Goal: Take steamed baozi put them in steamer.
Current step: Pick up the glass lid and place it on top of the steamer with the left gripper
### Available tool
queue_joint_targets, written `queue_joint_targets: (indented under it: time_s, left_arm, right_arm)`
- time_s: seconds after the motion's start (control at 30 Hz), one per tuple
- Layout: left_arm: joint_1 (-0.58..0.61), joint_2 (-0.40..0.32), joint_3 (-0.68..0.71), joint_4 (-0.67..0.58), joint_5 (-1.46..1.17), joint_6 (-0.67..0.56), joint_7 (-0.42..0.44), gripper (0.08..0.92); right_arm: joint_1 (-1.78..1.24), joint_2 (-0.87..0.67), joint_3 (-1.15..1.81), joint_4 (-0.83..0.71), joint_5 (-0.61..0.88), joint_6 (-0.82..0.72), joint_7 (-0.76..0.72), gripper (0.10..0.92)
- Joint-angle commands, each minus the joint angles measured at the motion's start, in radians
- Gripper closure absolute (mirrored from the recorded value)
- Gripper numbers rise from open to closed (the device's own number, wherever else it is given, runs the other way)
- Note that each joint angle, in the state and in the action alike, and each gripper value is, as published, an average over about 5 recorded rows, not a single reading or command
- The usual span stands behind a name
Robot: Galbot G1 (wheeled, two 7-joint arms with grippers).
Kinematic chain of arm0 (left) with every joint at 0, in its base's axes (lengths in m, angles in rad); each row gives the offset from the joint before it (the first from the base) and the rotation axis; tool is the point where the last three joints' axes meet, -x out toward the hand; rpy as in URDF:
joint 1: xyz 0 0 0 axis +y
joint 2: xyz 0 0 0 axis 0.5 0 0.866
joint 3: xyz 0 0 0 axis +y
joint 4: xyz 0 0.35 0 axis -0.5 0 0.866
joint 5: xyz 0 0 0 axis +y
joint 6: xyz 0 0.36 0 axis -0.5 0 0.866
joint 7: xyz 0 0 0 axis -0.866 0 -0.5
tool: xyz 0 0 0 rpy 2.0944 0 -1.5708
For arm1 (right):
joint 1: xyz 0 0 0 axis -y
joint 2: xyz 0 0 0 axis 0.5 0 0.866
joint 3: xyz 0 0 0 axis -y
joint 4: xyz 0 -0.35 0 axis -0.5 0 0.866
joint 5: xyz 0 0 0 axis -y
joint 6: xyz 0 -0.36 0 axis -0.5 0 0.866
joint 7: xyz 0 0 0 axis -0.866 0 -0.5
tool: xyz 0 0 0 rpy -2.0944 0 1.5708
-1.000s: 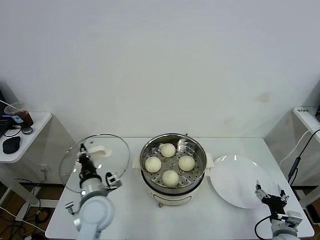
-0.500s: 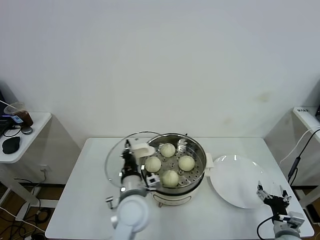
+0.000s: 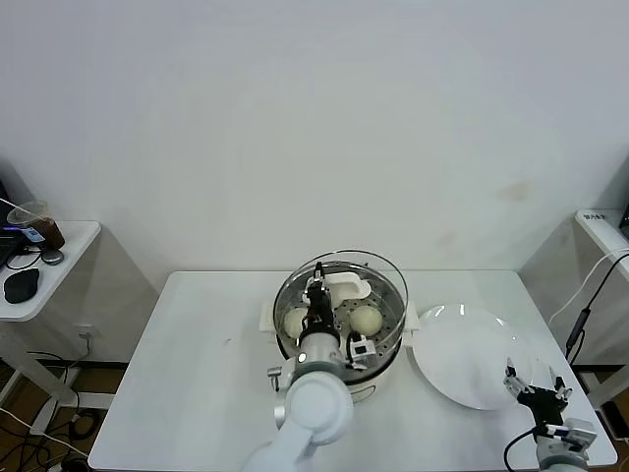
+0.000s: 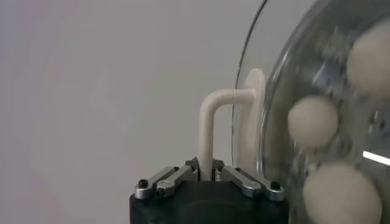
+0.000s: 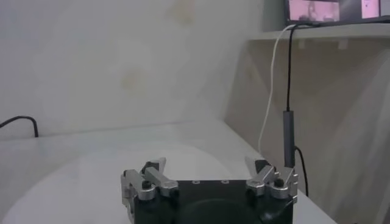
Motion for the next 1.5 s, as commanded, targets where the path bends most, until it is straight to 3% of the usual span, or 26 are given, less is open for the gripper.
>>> queue_joint_targets:
  time_s: [0.03, 0.37, 1.5]
  left_arm:
    - [-0.083, -0.017, 0.064, 0.162, 0.031, 0.001, -0.086, 0.825]
    - [-0.077, -0.017, 0.053, 0.210, 0.093, 0.001, -0.088, 0.825]
    - [-0.030, -0.013, 0.036, 0.181, 0.168, 0.000, -0.006, 0.825]
  right_arm:
    - [0.005, 0.008, -0.004, -0.006, -0.010, 0.001, -0.001, 0.203]
    - [0.014, 0.016, -0.013, -0.011, -0.024, 0.000, -0.002, 0.203]
    - [0.020, 0.014, -0.031, -0.023, -0.033, 0.004, -0.003, 0.203]
